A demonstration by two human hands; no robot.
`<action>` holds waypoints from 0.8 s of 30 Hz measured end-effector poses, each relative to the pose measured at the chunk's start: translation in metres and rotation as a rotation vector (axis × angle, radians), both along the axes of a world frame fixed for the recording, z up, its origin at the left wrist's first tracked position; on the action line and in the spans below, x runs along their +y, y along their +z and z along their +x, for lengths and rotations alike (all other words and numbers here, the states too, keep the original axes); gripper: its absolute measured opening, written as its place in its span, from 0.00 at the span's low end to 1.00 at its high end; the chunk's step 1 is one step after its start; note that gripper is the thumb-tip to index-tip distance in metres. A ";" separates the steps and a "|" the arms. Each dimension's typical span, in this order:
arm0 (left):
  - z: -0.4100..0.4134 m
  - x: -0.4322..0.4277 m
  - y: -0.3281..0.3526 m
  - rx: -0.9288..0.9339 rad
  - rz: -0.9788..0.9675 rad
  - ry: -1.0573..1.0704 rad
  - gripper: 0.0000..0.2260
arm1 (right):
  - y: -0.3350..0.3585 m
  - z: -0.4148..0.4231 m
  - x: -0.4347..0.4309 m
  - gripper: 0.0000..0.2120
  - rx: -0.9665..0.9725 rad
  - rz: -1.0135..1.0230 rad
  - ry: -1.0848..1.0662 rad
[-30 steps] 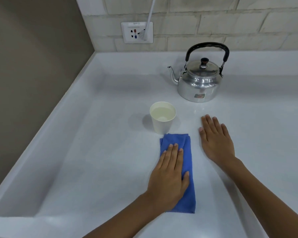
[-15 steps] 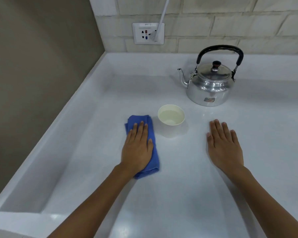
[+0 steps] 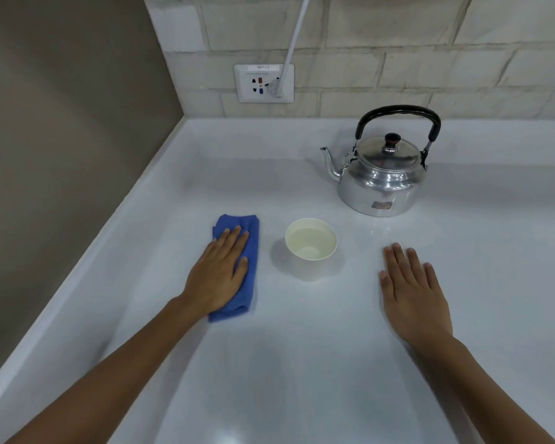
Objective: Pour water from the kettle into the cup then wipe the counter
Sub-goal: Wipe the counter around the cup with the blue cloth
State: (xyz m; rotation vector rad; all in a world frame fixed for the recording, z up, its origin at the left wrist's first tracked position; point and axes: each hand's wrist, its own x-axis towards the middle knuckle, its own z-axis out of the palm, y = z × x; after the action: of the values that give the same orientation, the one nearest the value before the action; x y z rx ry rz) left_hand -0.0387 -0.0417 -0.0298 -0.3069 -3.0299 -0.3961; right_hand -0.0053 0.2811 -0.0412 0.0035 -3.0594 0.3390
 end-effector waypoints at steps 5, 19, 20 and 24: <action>-0.061 0.037 0.002 -0.049 -0.007 0.018 0.22 | -0.002 -0.001 -0.002 0.23 0.008 -0.005 -0.006; -0.128 0.059 0.000 0.002 -0.065 -0.279 0.22 | 0.007 0.002 -0.006 0.29 0.026 0.061 0.010; -0.135 0.060 -0.001 0.001 -0.074 -0.266 0.22 | 0.008 0.002 -0.006 0.29 0.028 0.067 0.008; -0.161 0.064 0.000 -0.023 -0.083 -0.218 0.22 | 0.007 0.002 -0.005 0.29 0.024 0.054 0.004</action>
State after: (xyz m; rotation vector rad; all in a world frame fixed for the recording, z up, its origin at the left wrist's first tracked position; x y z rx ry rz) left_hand -0.1997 0.0228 -0.0301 -0.6464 -3.0493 -0.2888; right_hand -0.0028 0.2760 -0.0343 0.0158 -3.0443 0.2541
